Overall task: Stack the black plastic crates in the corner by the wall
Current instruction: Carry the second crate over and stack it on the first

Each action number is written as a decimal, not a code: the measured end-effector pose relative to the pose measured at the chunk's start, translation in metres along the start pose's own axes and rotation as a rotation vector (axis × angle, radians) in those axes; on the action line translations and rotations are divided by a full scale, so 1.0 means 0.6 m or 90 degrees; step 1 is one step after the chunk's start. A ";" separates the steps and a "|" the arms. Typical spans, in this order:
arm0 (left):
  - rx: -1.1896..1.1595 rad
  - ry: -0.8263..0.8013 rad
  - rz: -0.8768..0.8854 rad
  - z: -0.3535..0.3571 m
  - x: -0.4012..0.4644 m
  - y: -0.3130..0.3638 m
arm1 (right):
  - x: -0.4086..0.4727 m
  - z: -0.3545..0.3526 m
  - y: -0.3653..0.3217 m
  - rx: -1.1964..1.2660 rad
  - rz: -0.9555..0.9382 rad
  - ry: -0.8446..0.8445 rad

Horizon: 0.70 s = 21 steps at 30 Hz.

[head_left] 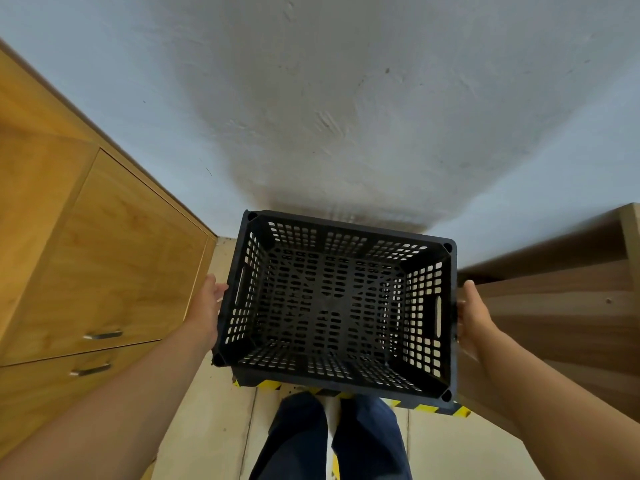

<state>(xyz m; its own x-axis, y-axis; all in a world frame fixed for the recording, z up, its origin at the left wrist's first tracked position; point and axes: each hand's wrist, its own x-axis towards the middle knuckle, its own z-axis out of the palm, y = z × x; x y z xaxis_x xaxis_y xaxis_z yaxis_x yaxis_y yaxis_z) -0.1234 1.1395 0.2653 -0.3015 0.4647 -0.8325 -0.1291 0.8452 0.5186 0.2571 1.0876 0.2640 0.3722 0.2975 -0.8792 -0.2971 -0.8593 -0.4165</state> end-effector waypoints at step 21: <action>0.831 0.054 0.335 -0.019 0.036 -0.174 | -0.001 -0.015 0.187 -0.500 -0.270 0.141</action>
<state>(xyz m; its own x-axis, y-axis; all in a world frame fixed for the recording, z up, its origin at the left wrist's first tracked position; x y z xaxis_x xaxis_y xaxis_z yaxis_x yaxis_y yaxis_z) -0.1271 1.0583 0.1950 -0.1010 0.8206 -0.5626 0.9570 0.2348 0.1706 0.2315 0.9871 0.2200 0.4971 0.6353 -0.5910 0.5551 -0.7563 -0.3462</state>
